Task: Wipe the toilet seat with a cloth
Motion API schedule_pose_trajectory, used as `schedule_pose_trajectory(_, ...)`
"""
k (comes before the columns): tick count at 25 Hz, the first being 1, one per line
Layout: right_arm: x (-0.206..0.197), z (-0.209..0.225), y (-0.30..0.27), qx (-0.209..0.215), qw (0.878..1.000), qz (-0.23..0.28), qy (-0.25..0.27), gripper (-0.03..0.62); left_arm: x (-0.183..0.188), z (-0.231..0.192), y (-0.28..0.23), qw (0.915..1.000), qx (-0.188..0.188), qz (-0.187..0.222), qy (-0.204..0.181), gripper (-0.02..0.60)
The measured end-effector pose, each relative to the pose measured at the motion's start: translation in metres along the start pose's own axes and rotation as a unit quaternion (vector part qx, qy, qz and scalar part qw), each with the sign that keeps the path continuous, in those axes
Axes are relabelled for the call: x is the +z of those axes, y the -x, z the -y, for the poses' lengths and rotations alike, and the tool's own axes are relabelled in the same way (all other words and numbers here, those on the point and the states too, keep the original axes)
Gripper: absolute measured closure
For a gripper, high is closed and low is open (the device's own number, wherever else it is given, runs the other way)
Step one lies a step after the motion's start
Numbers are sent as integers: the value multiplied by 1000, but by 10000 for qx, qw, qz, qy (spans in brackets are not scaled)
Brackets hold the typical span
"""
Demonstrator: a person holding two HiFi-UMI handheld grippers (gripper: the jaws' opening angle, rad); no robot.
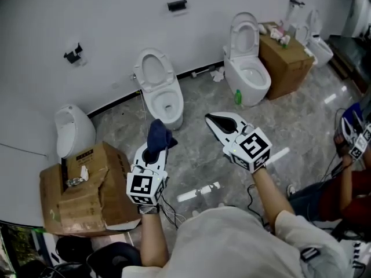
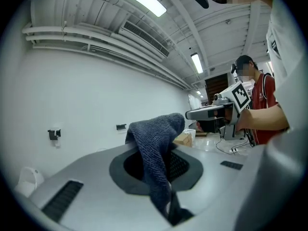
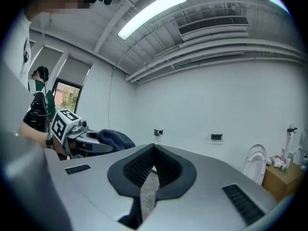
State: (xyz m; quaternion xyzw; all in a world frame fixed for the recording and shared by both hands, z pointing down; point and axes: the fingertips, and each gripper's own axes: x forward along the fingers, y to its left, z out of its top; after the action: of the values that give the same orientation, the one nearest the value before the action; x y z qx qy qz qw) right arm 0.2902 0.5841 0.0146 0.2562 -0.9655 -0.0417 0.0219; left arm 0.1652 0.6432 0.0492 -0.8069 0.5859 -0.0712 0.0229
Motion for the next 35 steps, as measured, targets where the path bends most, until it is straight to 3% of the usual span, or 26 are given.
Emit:
schedule_pose_trajectory(7, 3, 3, -4, 196, 9998, 85, -11, 568, 4, 13, -17, 10000, 5, -5, 57, 540)
schedule_pose_trajectory(11, 6, 20, 7, 154, 9995, 244, -160, 566, 10, 25, -23, 9999, 9, 88, 53, 540)
schedule_pose_trajectory(20, -12, 58, 21, 142, 9987, 130, -464, 568, 9, 43, -49, 9999, 101, -106, 66, 540)
schedule_pose_trajectory(28, -20, 78, 8, 194, 9986, 89, -490, 568, 0, 28, -79, 9997, 109, -105, 202, 540)
schedule_pose_trajectory(35, -32, 115, -50, -13, 9989, 119, -457, 566, -18, -27, -123, 9995, -5, -45, 321, 540)
